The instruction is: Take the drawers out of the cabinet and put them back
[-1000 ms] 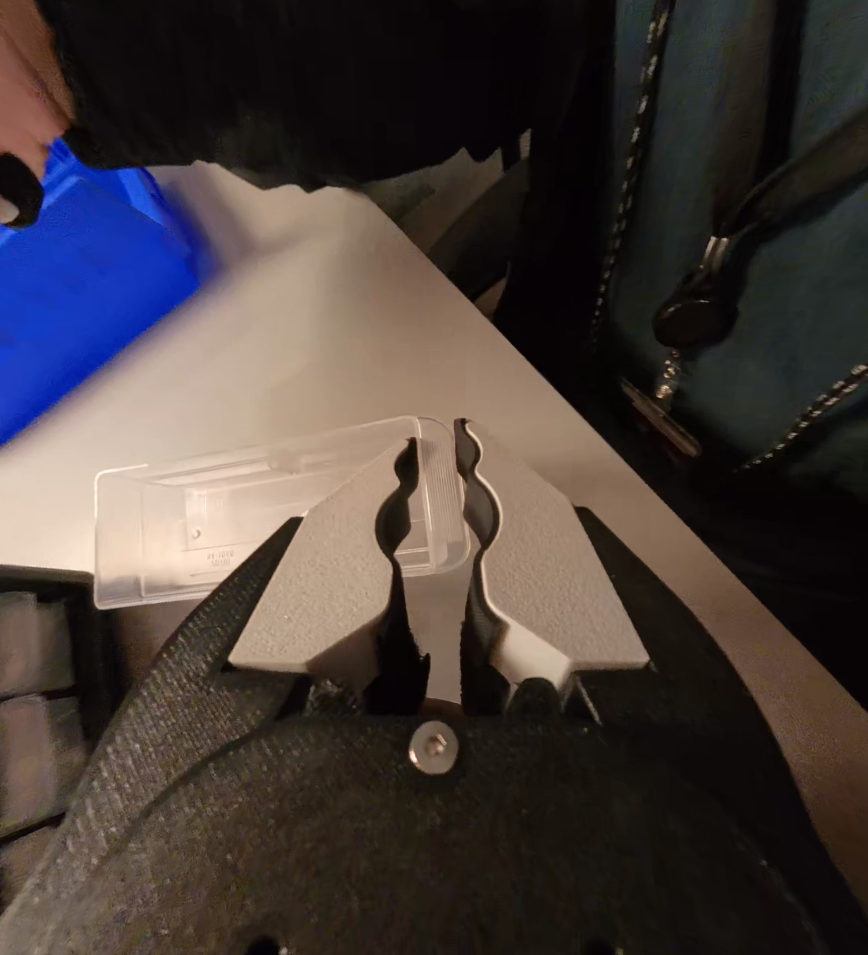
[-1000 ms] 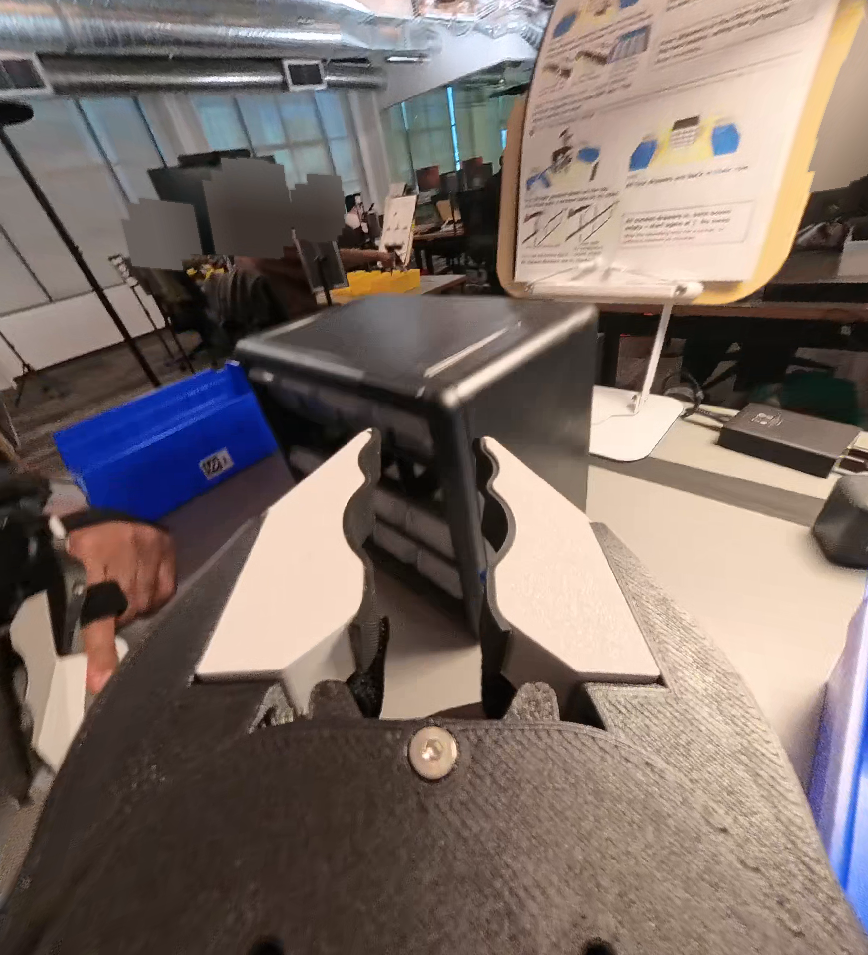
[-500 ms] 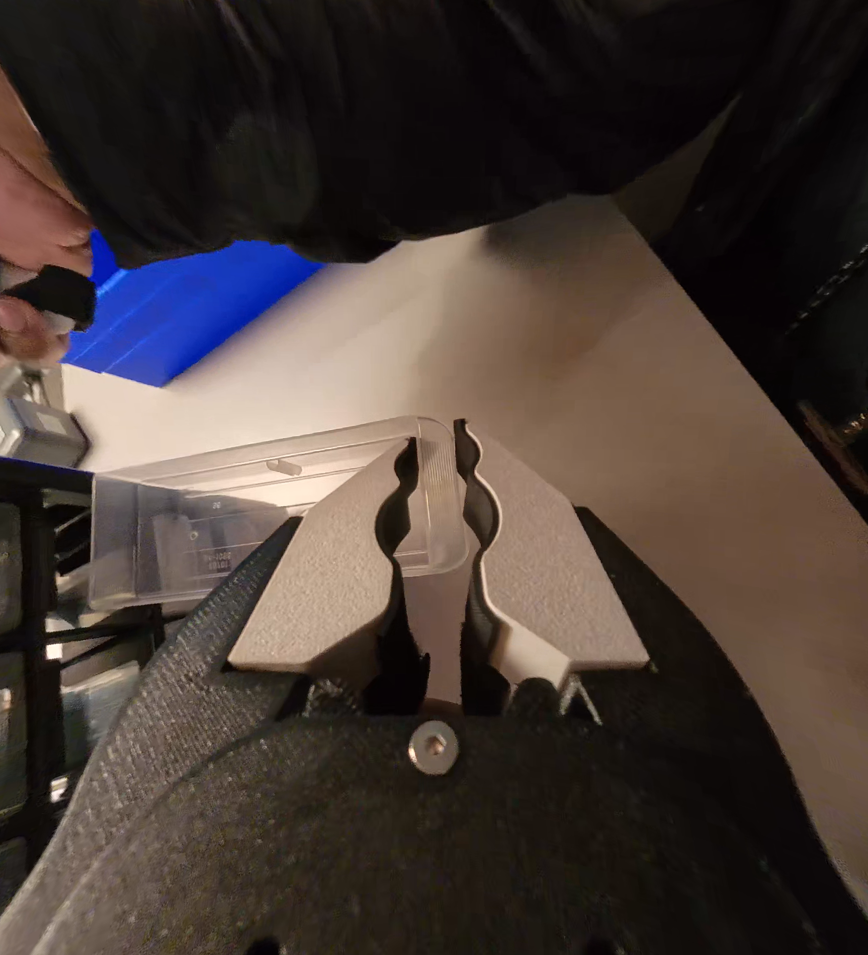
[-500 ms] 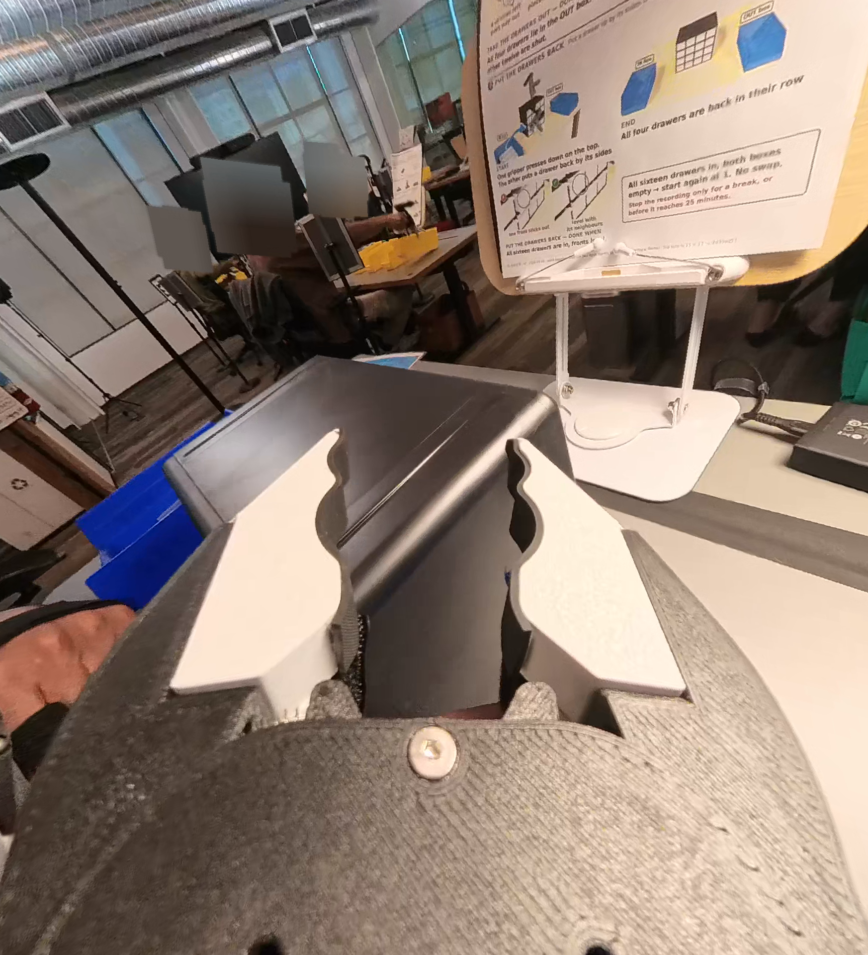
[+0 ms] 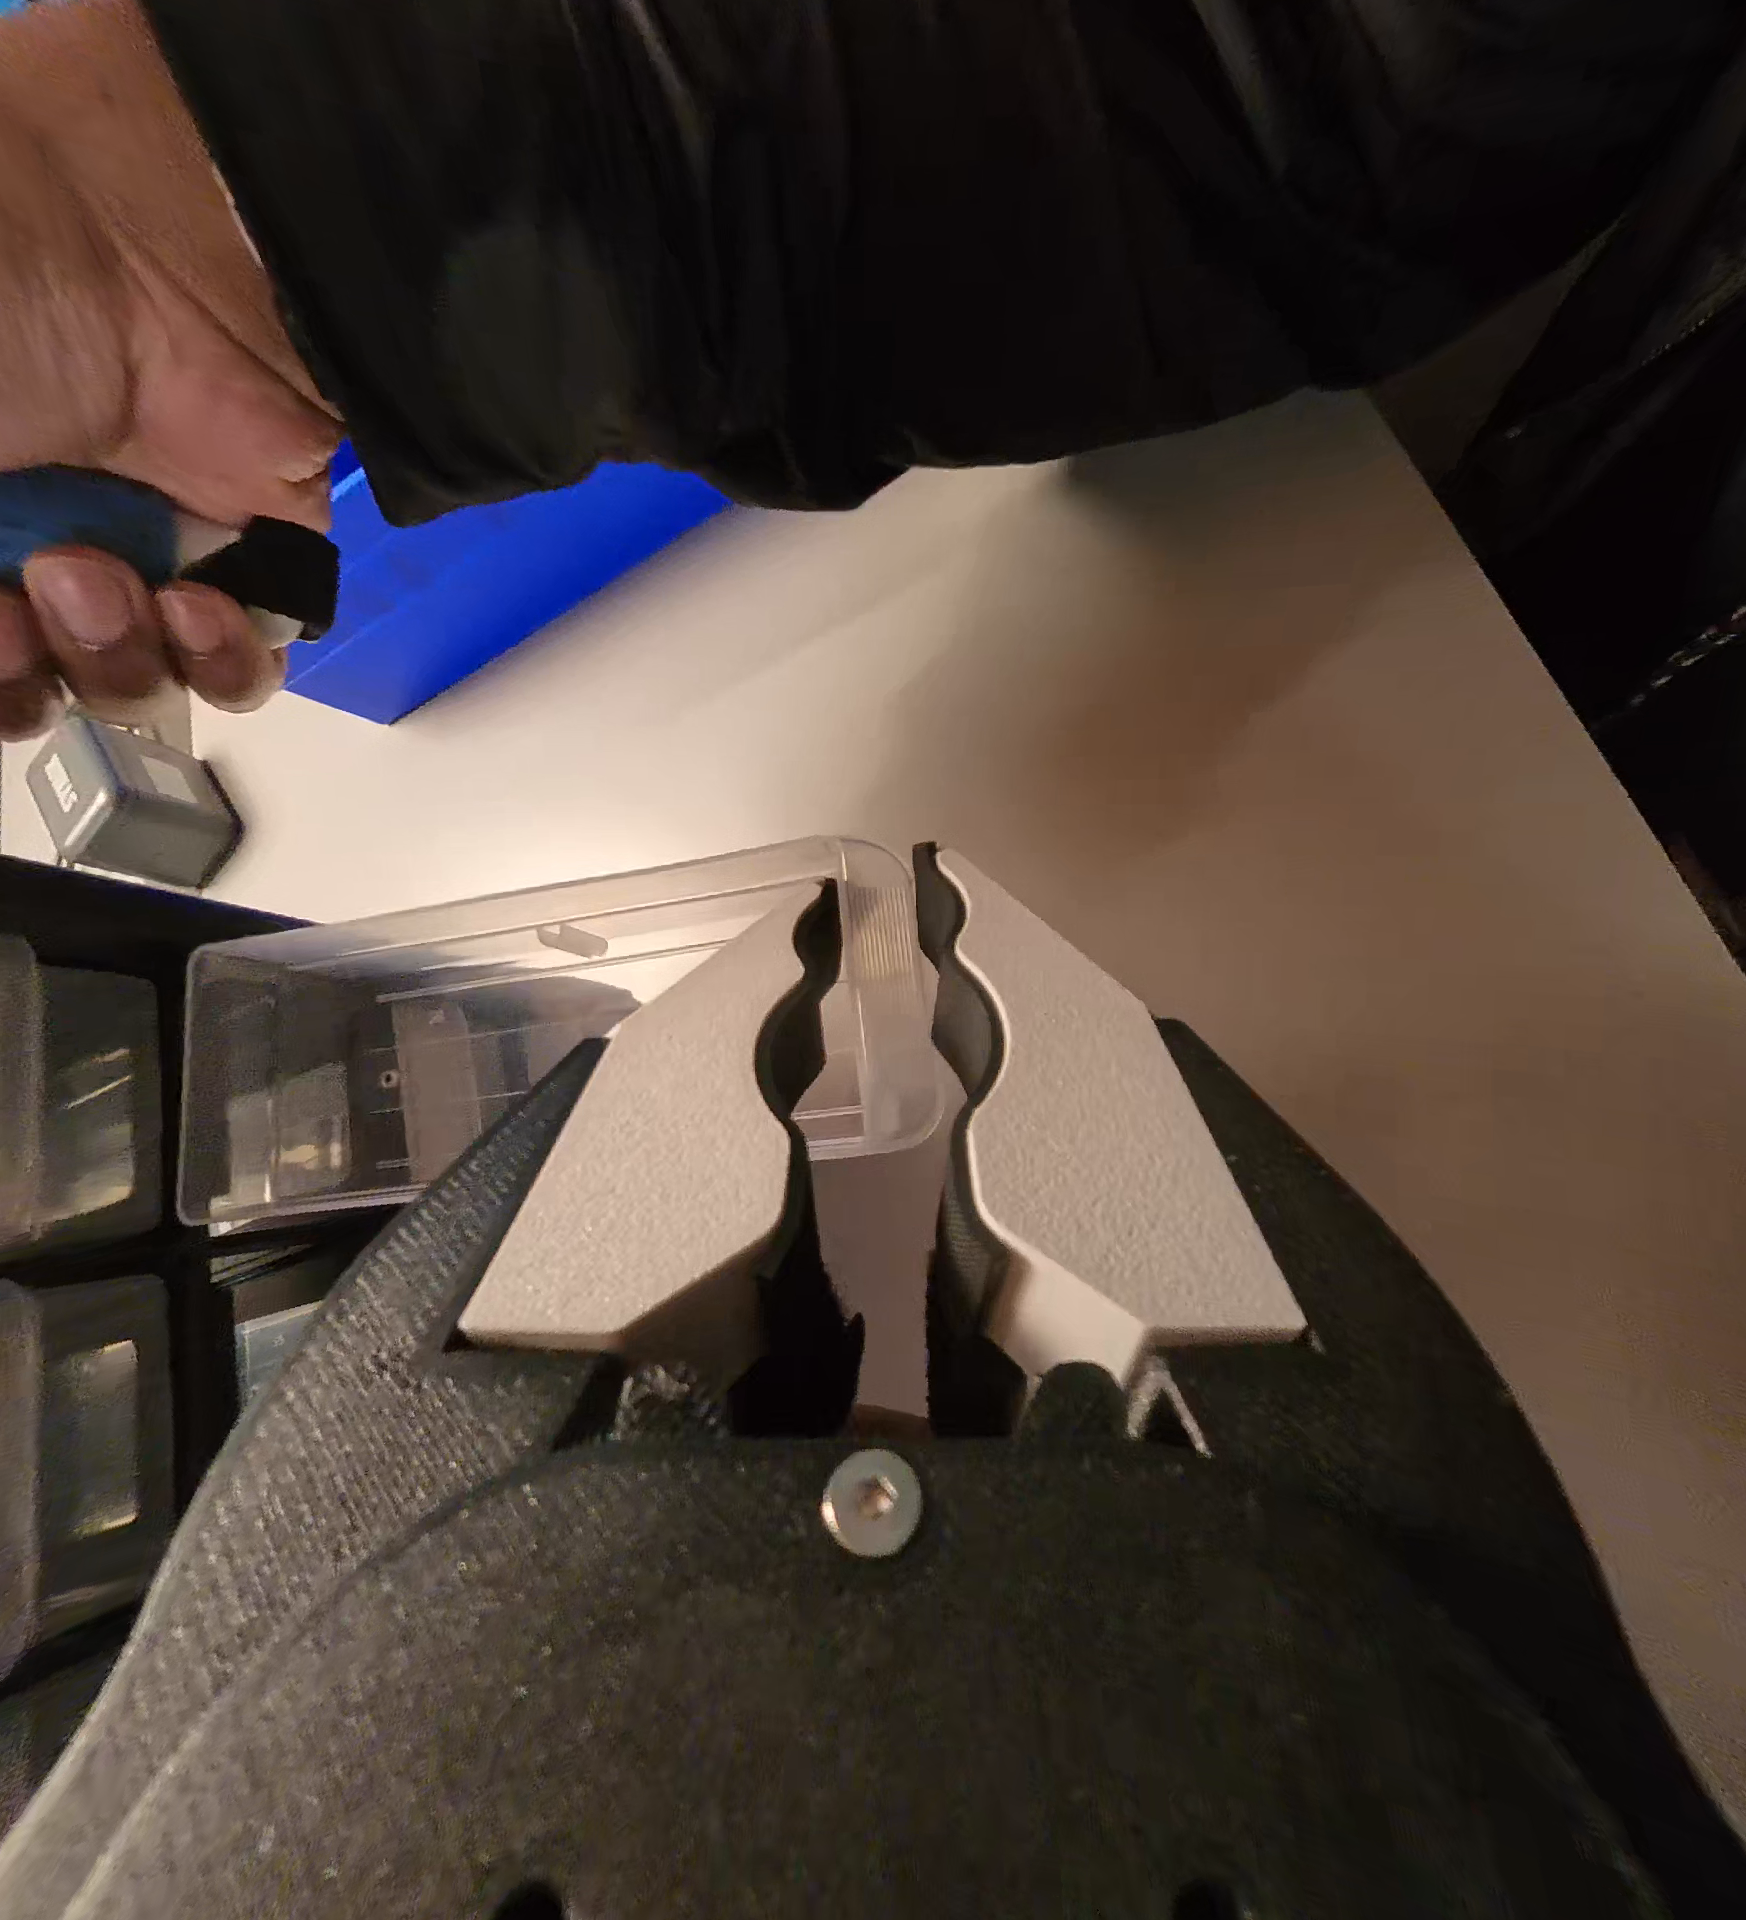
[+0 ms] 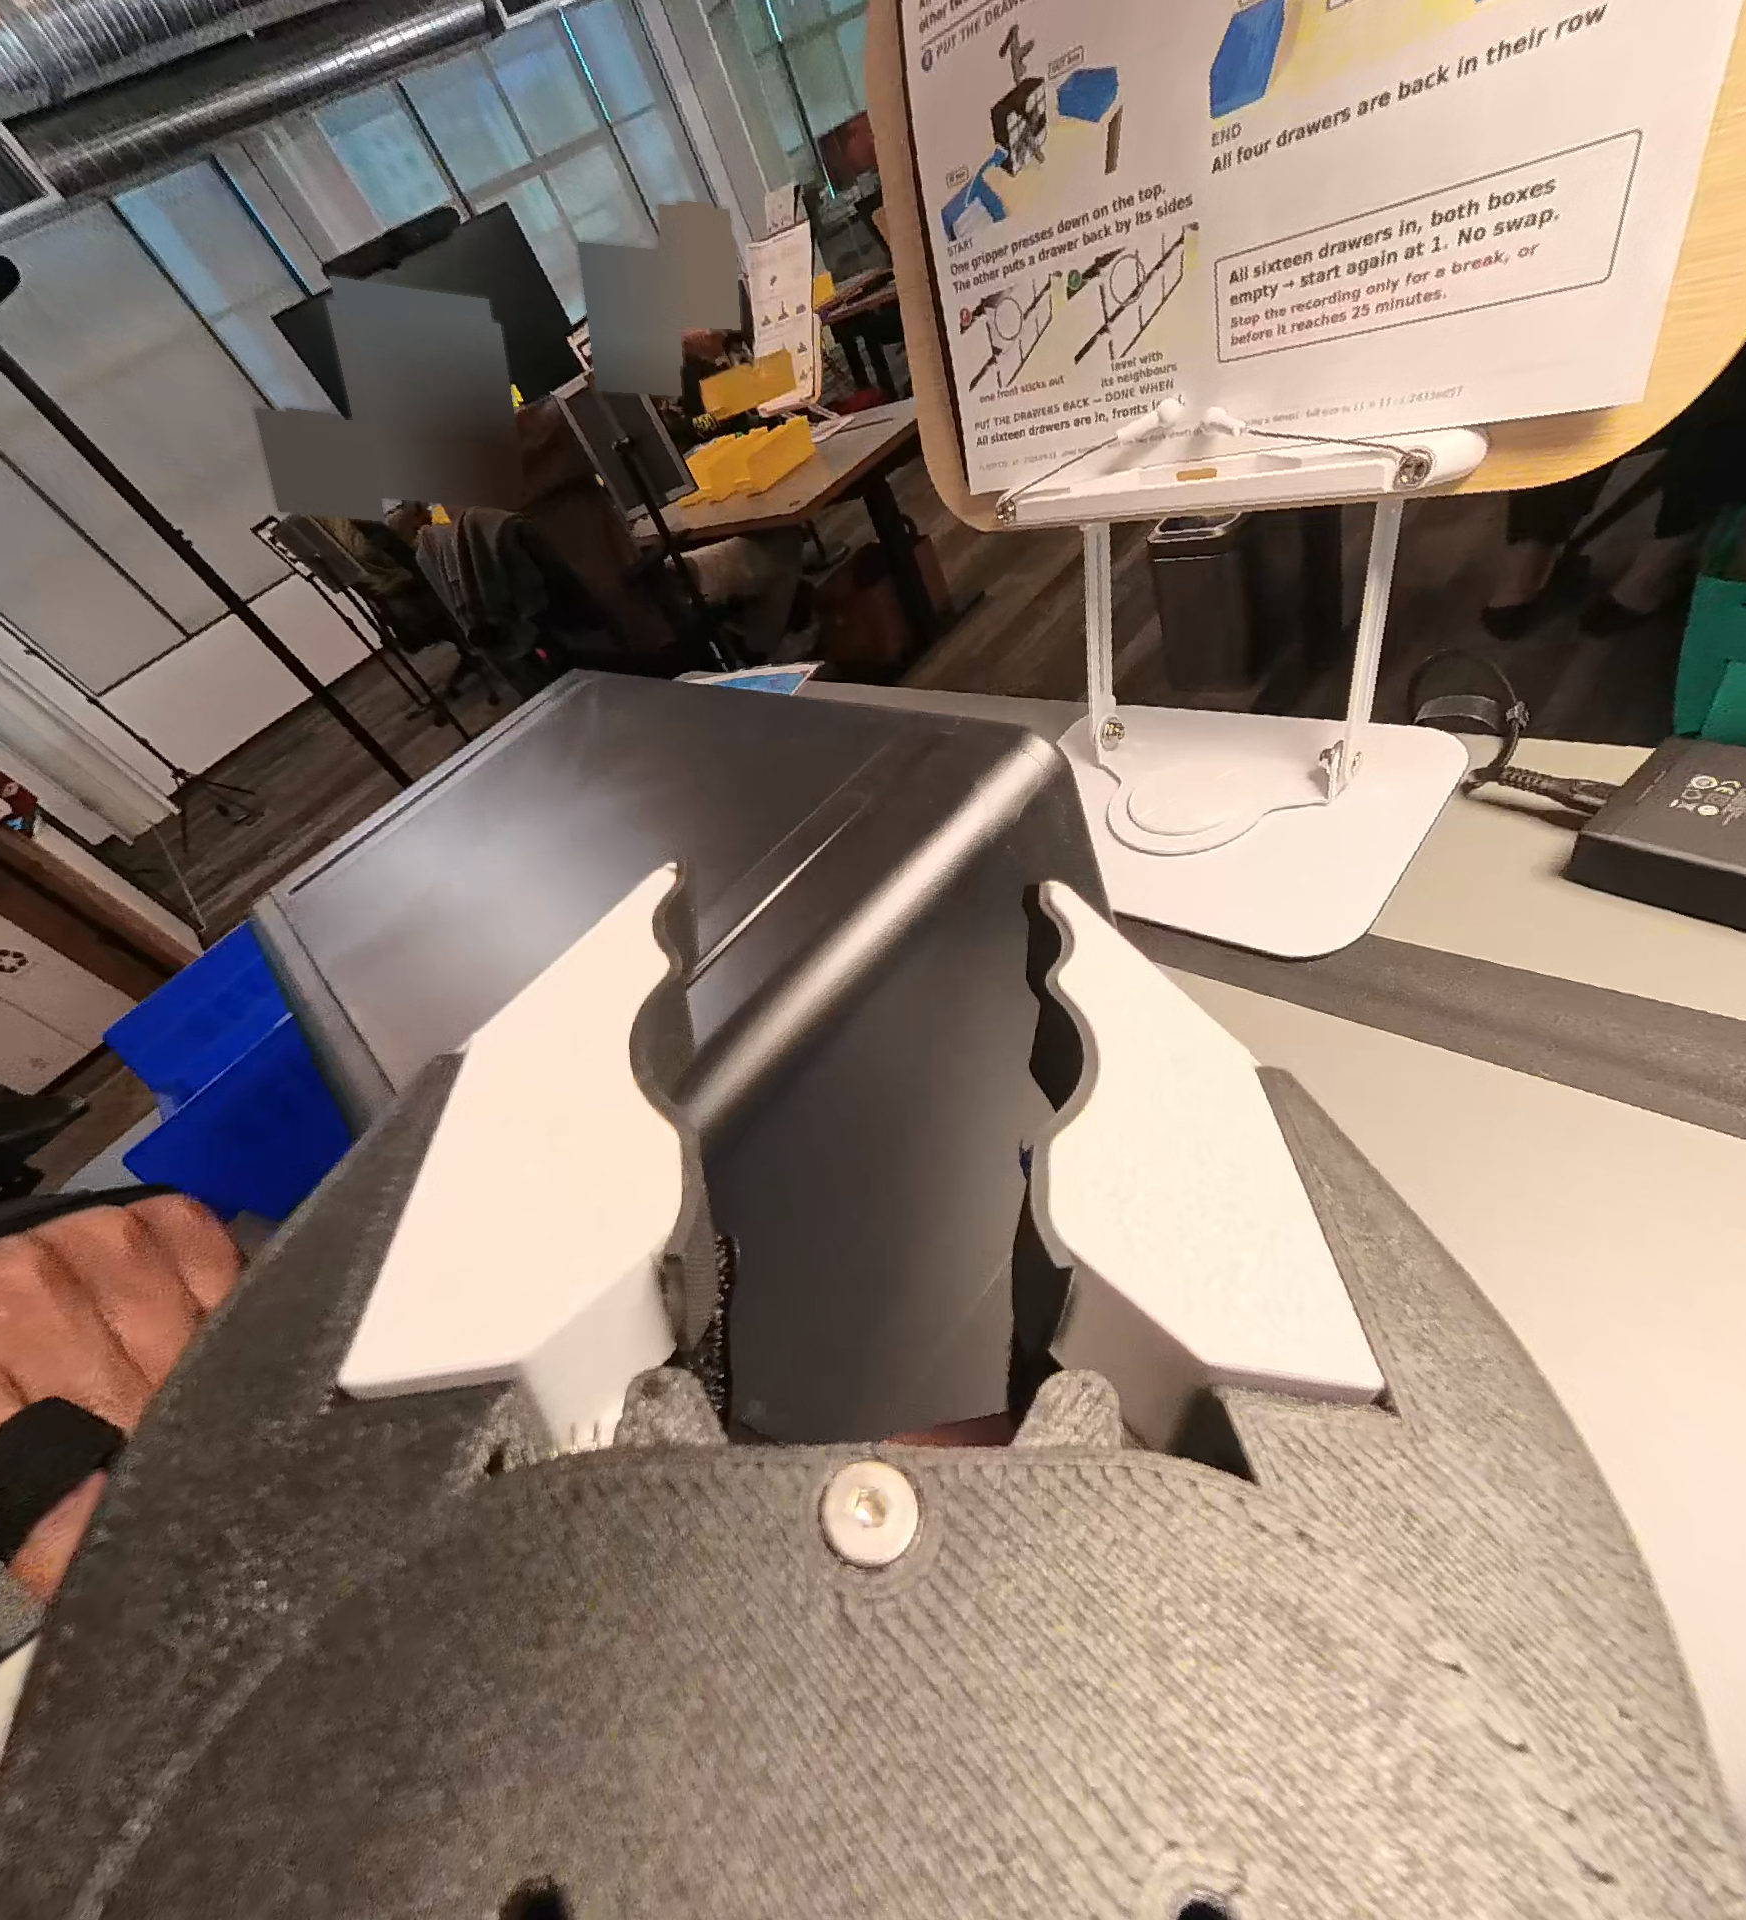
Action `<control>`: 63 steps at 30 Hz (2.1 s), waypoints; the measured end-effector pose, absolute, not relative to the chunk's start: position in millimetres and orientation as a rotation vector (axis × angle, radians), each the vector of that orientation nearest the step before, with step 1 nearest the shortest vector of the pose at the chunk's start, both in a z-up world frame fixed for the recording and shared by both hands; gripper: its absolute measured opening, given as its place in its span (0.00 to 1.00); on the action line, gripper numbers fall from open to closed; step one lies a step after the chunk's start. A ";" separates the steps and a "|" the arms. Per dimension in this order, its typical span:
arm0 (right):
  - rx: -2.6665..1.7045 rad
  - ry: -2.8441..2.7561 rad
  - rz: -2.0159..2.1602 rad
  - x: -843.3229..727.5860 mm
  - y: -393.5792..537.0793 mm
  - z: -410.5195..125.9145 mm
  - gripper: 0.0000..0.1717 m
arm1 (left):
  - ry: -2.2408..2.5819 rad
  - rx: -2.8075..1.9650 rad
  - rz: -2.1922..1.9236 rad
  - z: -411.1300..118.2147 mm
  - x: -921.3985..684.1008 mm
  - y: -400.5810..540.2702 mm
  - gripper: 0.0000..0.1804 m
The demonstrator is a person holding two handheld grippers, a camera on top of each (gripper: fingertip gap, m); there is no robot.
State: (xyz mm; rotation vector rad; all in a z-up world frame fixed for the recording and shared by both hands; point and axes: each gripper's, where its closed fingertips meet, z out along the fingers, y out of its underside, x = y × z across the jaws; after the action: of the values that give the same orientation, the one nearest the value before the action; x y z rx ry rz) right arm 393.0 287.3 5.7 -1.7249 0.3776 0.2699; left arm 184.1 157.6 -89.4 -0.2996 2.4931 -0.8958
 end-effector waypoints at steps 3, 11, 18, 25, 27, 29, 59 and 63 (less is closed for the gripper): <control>-1.736 0.376 0.282 391.2 287.4 4.3 0.39 | 2.486 -0.318 -0.944 -83.0 185.5 155.7 0.08; -1.747 0.375 0.296 389.0 287.1 2.9 0.38 | 2.500 -0.429 -1.162 -67.1 187.3 152.4 0.08; -1.751 0.380 0.302 388.6 287.2 2.0 0.37 | 2.489 -0.467 -1.244 -46.2 196.1 151.5 0.08; -1.751 0.382 0.309 388.0 287.2 1.7 0.37 | 2.505 -0.431 -1.219 -36.9 203.2 144.6 0.08; -1.750 0.381 0.310 387.7 287.1 1.9 0.36 | 2.525 -0.408 -1.226 -36.0 202.2 144.3 0.08; -1.750 0.380 0.314 387.2 286.9 2.1 0.36 | 2.541 -0.400 -1.244 -35.5 201.6 144.8 0.08; -1.741 0.372 0.334 384.6 286.7 4.9 0.36 | 2.587 -0.366 -1.207 -39.6 211.9 157.1 0.08; -1.742 0.368 0.332 384.0 286.4 5.0 0.36 | 2.605 -0.336 -1.029 -64.2 214.7 165.5 0.08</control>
State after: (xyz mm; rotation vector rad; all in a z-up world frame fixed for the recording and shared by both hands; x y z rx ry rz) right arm 384.0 286.4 5.0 -1.7421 0.3675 0.3325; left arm 214.7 165.5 -64.2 -0.3357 2.6048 -1.0294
